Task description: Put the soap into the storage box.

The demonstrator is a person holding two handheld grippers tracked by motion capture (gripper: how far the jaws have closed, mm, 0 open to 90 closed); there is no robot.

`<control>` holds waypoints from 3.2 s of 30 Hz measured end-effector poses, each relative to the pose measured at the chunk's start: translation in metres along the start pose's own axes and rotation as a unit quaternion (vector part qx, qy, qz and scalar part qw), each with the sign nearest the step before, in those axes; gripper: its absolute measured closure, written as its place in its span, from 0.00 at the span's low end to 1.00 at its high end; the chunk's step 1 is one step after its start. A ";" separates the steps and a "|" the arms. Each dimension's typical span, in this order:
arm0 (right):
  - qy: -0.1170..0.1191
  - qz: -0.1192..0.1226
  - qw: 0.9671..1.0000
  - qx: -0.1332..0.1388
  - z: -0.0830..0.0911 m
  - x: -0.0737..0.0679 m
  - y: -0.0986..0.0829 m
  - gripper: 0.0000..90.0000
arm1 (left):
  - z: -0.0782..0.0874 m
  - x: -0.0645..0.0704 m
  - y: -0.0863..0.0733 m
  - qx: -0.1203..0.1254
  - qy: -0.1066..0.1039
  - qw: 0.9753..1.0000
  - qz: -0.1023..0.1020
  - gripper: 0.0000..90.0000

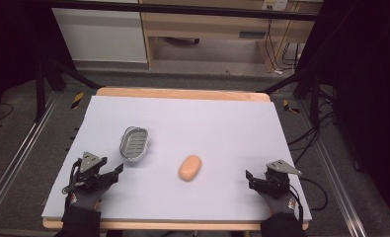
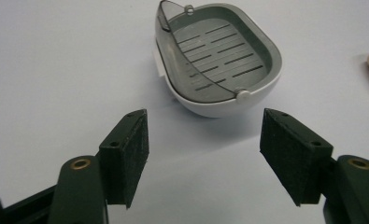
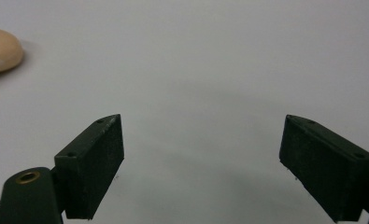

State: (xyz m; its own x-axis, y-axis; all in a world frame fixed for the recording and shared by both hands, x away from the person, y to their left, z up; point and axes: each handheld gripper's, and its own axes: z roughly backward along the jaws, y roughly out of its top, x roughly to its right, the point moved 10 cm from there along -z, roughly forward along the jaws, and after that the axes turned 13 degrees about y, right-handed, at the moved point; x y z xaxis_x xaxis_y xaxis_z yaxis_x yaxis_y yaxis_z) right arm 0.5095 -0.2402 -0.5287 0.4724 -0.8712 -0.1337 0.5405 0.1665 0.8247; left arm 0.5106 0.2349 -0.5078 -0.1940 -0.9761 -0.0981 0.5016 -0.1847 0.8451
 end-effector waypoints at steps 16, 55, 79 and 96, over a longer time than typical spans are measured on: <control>0.000 0.001 1.000 0.011 0.005 0.000 0.001 0.13 | 0.007 0.031 0.005 0.010 -0.021 0.999 -0.024 0.35; 0.004 0.005 1.000 0.008 0.003 -0.007 0.005 0.09 | 0.015 0.092 0.026 0.010 -0.081 0.994 -0.073 0.28; 0.002 0.004 1.000 0.011 0.005 -0.009 0.006 0.09 | 0.006 0.132 0.050 0.005 -0.100 0.990 -0.103 0.26; -0.002 0.007 1.000 0.009 0.005 -0.009 0.006 0.09 | -0.003 0.164 0.057 -0.002 -0.114 0.986 -0.122 0.26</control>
State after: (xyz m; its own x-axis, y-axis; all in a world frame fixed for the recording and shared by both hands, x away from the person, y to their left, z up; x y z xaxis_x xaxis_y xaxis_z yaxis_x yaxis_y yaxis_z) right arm 0.5049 -0.2339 -0.5201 0.4770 -0.8705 -0.1210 0.5218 0.1697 0.8360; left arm 0.5099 0.0640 -0.4776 -0.4938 -0.8514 -0.1770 0.4195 -0.4115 0.8091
